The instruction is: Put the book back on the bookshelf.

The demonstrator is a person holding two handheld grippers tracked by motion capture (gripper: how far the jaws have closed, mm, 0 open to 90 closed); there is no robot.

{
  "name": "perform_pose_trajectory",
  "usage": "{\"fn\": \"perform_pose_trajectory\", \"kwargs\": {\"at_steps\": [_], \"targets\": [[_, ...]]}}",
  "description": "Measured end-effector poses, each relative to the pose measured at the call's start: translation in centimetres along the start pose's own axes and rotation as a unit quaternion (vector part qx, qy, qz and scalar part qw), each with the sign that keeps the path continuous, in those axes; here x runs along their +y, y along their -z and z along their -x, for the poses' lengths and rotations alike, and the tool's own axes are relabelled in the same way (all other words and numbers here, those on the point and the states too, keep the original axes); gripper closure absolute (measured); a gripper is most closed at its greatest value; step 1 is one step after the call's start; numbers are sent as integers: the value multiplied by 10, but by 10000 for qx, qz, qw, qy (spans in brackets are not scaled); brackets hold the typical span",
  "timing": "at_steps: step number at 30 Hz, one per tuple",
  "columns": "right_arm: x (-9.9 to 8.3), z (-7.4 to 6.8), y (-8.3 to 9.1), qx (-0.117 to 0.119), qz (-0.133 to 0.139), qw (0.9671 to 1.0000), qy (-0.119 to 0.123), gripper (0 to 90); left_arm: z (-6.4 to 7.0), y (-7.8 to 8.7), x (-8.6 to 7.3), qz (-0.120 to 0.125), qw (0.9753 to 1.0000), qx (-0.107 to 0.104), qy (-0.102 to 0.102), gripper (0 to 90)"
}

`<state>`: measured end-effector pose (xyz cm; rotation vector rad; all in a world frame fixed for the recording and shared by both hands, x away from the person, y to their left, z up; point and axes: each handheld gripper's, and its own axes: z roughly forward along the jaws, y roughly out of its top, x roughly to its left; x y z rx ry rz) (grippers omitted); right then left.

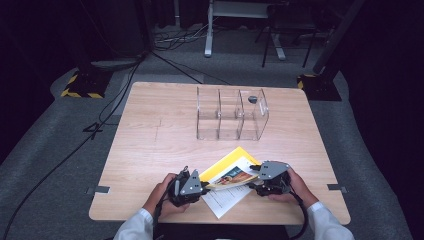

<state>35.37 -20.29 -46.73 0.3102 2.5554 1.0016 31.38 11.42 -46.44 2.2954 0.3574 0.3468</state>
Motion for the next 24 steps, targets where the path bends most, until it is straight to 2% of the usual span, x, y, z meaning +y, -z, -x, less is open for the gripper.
{"fn": "perform_pose_trajectory", "kwargs": {"at_steps": [1,2,4,5,6,8,11,13,15,19,21,23,24], "targets": [[1,0,-1,-20,91,9999,55,500,-3,1,-1,11,10000,17,28,766],[1,0,-1,-20,91,9999,55,500,-3,1,-1,11,10000,17,28,763],[3,-1,-2,3,243,9996,128,627,-8,5,-5,62,9998,113,166,749],[3,-3,-2,2,306,9994,172,658,-10,5,-7,85,9996,141,211,741],[6,-6,-2,-90,323,9989,335,692,-11,6,-8,99,9995,165,260,715],[7,-8,-3,-131,293,9986,423,703,-12,6,-10,84,9993,187,303,699],[10,-11,-4,-171,273,9979,563,718,-9,7,-8,149,9990,237,334,625],[11,-11,-5,-168,259,9980,559,719,-3,9,-3,177,9988,397,240,579],[12,-11,-4,-159,247,9981,533,718,2,13,3,361,9985,340,232,561],[14,-12,-6,-109,202,9983,534,721,12,9,15,369,9986,360,82,510],[15,-14,-7,-104,165,9981,578,725,14,4,18,346,9989,302,48,537],[16,-16,-8,-103,159,9981,588,725,14,-1,18,192,9993,302,-43,589],[16,-15,-8,-101,177,9981,586,725,15,-3,18,78,9993,371,-59,632]]}}
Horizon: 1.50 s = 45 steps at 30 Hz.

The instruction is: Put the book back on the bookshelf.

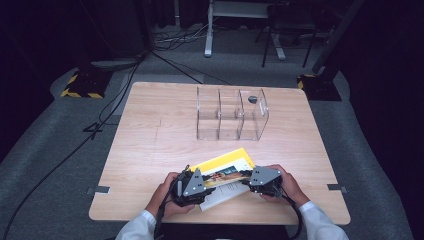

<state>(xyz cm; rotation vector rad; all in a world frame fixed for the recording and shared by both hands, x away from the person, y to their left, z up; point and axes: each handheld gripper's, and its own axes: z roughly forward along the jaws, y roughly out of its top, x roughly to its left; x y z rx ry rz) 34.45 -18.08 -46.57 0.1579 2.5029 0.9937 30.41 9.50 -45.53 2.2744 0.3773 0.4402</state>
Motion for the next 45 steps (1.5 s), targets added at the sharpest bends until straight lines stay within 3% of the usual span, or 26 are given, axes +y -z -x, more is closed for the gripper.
{"fn": "perform_pose_trajectory", "kwargs": {"at_steps": [1,6,8,12,17,21,25,28,29,34,37,40,45], "targets": [[0,0,0,13,7,10000,-23,724,0,-2,0,-105,9999,97,-12,650],[-1,1,-1,66,32,9999,-68,724,-2,-3,-2,-131,9997,168,90,651],[0,1,-2,72,33,9999,-68,726,-3,-4,-1,-138,9994,286,167,539],[3,0,-2,58,15,10000,-24,730,-1,-2,3,-69,9997,142,179,403],[8,1,-3,58,24,10000,-31,738,6,-6,9,-143,9996,163,154,310],[12,0,-4,83,35,9999,-47,746,6,-9,11,-220,9991,343,129,288],[16,-1,-6,84,59,9999,-54,752,-1,-11,6,-396,9972,587,230,380],[16,-1,-6,103,58,9999,-77,752,-4,-8,2,-327,9969,690,200,592],[16,-1,-6,114,59,9999,-89,748,-5,-6,2,-323,9973,630,178,674],[13,2,-6,180,186,9993,-262,672,-8,-6,-4,-334,9985,429,86,727],[2,9,-6,71,77,9996,-252,612,-11,-3,-8,-314,9990,319,66,747],[-14,19,-5,34,180,9989,-437,607,-15,0,-13,-263,9993,224,127,749],[-32,33,-6,246,477,9963,-664,636,-22,3,-18,-184,9996,126,189,752]]}}
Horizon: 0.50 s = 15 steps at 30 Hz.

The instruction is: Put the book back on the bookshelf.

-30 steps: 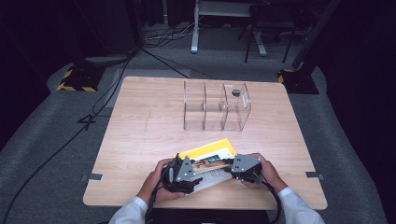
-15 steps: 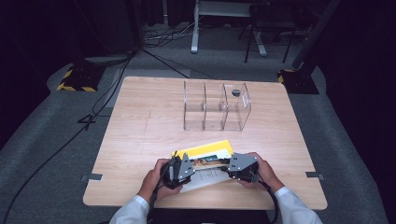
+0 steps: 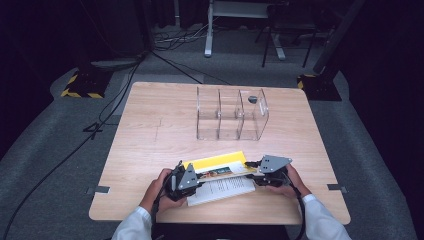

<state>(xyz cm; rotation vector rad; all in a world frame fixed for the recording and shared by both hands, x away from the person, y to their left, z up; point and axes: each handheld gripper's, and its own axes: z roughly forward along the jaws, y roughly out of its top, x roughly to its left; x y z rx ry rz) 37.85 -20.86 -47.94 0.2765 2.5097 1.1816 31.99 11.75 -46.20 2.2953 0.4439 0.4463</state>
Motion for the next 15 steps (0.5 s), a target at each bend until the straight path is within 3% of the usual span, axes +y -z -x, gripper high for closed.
{"fn": "perform_pose_trajectory", "kwargs": {"at_steps": [3,5,7,9,11,12,15], "targets": [[4,-4,0,-90,31,9994,333,684,-6,3,-3,76,9999,-37,119,746],[7,-8,0,-122,49,9990,430,708,-11,6,-5,113,9997,-18,235,725],[11,-14,0,-176,7,9978,647,743,-13,10,-4,146,9992,118,341,659],[16,-18,2,-245,4,9970,740,757,-14,14,-1,167,9990,122,403,607],[18,-20,2,-258,-4,9966,781,766,-13,15,2,118,9990,197,383,505],[21,-21,2,-271,-26,9962,829,772,-9,17,9,63,9990,305,328,505],[28,-27,1,-250,-125,9954,920,785,1,15,25,-50,9981,503,352,392]]}}
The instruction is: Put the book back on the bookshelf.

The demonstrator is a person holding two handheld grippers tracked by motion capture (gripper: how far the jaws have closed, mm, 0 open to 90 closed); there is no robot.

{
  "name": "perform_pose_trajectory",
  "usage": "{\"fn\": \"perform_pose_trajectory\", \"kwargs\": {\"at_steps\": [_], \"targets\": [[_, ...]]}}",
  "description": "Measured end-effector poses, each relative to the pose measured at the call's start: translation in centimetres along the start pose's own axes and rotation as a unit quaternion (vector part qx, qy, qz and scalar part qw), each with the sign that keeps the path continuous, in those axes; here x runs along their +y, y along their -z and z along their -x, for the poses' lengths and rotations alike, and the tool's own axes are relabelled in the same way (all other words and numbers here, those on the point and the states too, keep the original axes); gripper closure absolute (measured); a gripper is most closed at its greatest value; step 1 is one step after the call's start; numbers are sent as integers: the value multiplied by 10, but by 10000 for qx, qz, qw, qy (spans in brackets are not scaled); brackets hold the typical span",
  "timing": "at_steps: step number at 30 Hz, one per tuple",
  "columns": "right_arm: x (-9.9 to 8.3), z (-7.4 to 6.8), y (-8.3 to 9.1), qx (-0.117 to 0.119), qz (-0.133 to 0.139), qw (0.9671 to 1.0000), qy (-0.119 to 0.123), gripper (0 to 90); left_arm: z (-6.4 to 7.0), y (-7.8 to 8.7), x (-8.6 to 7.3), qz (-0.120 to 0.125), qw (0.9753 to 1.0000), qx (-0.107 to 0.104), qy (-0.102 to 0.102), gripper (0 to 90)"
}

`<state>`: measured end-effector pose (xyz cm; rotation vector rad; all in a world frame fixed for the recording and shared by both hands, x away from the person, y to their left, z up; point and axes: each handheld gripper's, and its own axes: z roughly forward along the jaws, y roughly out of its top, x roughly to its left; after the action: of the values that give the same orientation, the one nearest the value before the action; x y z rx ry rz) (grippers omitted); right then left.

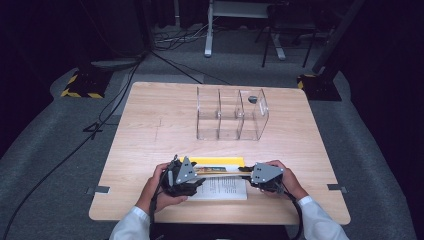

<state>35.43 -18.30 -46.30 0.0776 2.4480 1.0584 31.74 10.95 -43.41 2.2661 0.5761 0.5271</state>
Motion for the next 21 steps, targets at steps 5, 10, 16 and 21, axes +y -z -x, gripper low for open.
{"fn": "perform_pose_trajectory", "kwargs": {"at_steps": [5,10,16,21], "targets": [[8,-2,-3,16,-31,10000,22,800,20,-13,24,-168,9997,80,-144,360],[12,-3,-3,8,-81,10000,47,802,29,-31,30,-538,9978,276,-268,336],[13,-4,-4,43,-104,9999,38,788,19,-30,18,-542,9978,237,-284,614],[9,-2,-5,113,91,9996,-255,699,14,-31,7,-471,9984,-107,-282,723]]}}
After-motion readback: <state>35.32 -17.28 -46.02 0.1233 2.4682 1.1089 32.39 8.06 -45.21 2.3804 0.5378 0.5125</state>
